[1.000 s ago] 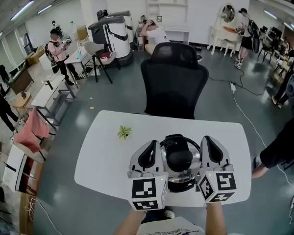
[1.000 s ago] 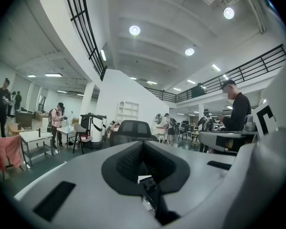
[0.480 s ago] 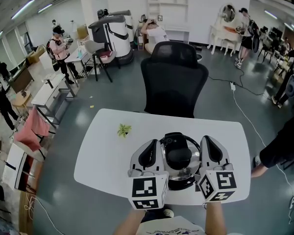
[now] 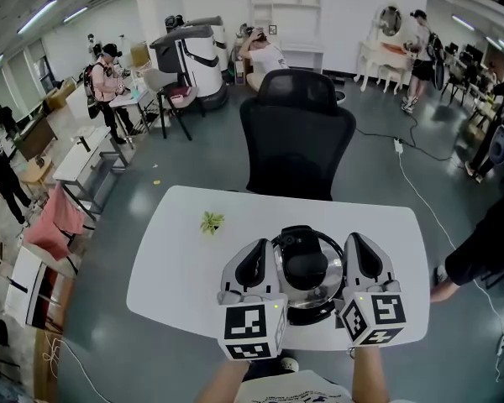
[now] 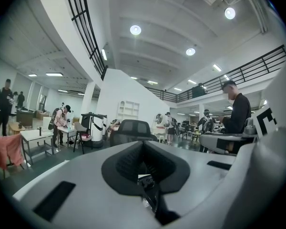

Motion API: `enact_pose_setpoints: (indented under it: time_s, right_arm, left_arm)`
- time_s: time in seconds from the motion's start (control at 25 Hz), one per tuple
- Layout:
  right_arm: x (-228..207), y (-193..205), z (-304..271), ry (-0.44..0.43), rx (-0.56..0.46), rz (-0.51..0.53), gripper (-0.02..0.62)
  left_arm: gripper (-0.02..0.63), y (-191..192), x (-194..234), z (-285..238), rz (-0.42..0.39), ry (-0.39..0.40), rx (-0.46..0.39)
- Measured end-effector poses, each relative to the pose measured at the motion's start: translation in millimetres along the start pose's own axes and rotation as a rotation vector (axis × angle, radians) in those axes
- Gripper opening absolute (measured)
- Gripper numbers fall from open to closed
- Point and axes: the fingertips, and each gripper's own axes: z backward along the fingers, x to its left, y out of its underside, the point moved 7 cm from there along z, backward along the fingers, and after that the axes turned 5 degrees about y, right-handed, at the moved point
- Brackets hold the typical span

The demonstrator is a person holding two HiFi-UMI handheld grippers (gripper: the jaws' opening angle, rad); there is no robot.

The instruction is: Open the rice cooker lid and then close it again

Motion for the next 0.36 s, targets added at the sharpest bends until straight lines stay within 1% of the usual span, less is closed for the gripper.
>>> enact_pose_setpoints:
  time_s: [0.36]
  right_arm:
    - [-4.3,2.0,0.2,0.006,0.003,-0.014,0.011]
  left_arm:
    - [0.014,2.9,-5.5,-1.4,-0.003,0.009,0.005]
